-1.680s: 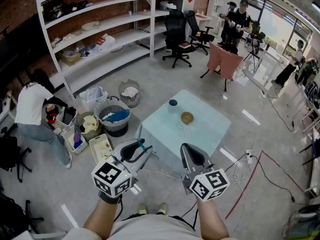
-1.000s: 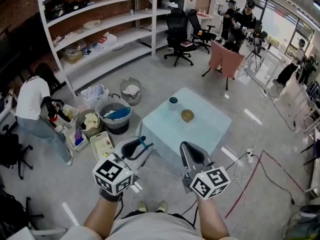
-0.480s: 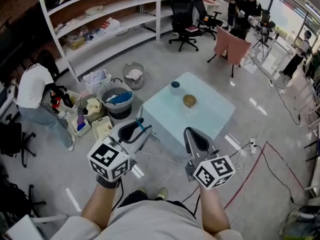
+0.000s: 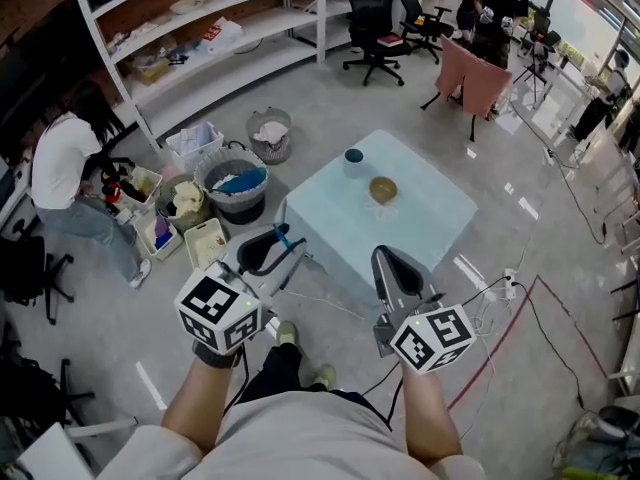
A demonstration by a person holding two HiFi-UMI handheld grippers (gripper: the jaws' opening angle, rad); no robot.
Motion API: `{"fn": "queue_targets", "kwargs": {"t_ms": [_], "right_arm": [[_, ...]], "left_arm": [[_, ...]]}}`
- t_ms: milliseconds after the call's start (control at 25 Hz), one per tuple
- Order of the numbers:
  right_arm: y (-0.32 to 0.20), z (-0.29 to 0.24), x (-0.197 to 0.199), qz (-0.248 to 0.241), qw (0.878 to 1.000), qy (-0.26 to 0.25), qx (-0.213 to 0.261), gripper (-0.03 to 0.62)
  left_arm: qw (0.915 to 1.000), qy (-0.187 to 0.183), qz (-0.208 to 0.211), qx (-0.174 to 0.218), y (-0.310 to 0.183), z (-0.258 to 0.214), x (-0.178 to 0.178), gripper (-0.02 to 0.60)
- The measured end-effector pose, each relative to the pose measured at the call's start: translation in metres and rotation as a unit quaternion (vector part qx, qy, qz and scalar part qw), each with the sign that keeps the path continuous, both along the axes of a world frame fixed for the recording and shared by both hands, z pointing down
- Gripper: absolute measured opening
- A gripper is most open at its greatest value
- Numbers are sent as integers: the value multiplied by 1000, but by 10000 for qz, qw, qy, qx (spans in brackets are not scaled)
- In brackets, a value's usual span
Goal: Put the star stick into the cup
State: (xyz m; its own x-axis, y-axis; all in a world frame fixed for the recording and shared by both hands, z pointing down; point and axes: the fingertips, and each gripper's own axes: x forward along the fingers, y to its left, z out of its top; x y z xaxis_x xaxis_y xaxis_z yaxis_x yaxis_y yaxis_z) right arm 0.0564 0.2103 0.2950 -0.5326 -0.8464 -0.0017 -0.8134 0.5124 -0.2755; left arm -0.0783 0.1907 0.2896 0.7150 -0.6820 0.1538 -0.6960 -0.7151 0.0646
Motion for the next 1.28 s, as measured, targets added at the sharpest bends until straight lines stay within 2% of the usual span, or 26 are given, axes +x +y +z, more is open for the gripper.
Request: {"fn": "queue_targets", "kwargs": {"t_ms": [320, 760, 1080, 1280], "right_arm": [[-49, 8, -8, 134, 9998, 95, -107, 12], [-148, 15, -33, 558, 9979, 240, -223, 12], [-202, 24, -45, 934, 9944, 311, -387, 12], [-232, 31, -33, 1094, 9924, 287, -485, 12]], "left_arm": [[9998, 90, 149, -77, -54, 12, -4, 138], [9980, 73, 612, -142, -164, 29, -16, 138], [9938, -21, 1091, -217, -230, 45, -11, 138], [9914, 33, 1262, -329, -262, 57, 5, 138]]}}
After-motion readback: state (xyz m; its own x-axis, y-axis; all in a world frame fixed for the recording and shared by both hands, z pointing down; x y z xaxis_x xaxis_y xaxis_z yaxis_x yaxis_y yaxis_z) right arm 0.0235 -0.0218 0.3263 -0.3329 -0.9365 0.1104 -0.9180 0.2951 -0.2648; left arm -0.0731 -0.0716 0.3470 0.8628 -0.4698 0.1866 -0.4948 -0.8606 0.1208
